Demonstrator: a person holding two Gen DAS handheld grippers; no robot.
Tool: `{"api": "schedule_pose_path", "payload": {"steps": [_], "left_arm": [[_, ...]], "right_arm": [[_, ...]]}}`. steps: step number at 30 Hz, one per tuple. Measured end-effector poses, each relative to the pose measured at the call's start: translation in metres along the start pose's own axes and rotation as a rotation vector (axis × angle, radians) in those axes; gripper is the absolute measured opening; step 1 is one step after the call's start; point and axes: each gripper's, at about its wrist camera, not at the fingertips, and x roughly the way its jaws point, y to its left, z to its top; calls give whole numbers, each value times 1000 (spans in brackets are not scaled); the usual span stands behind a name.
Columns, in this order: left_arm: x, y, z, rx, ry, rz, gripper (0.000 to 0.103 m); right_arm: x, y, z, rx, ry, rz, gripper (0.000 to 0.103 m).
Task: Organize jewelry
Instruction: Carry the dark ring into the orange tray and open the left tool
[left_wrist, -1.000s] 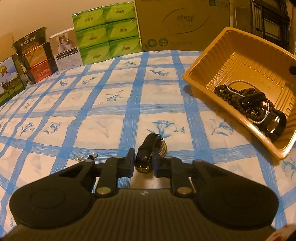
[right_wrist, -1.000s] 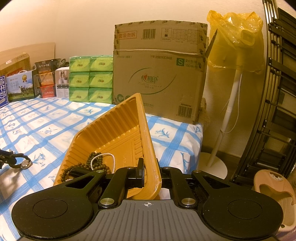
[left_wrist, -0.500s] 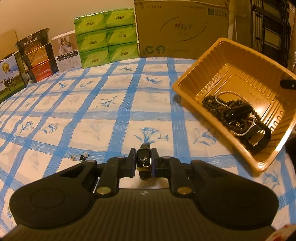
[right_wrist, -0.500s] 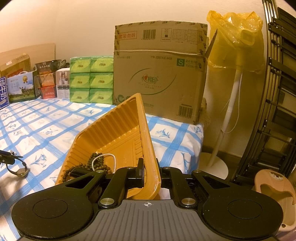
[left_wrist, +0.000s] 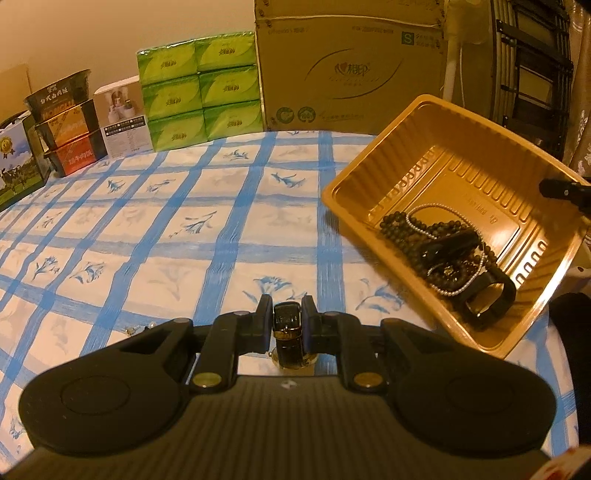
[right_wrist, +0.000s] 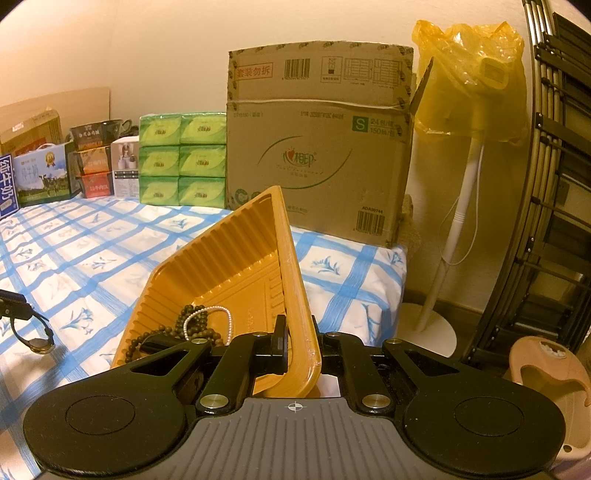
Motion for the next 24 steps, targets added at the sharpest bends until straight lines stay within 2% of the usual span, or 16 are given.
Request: {"api": "schedule_pose_path", "payload": {"steps": [12,18,24], "left_arm": [[-7,-13,16,10,-26,-41,14],[-12,-33,33,2,-66,-151,14],[-10,-71,49,2,-90,-284,14]], "right_arm": [[0,0,0,2,0,0,8],[-1,0,1,2,-1,0,8],[-1,1,0,3,0,2,8]]}}
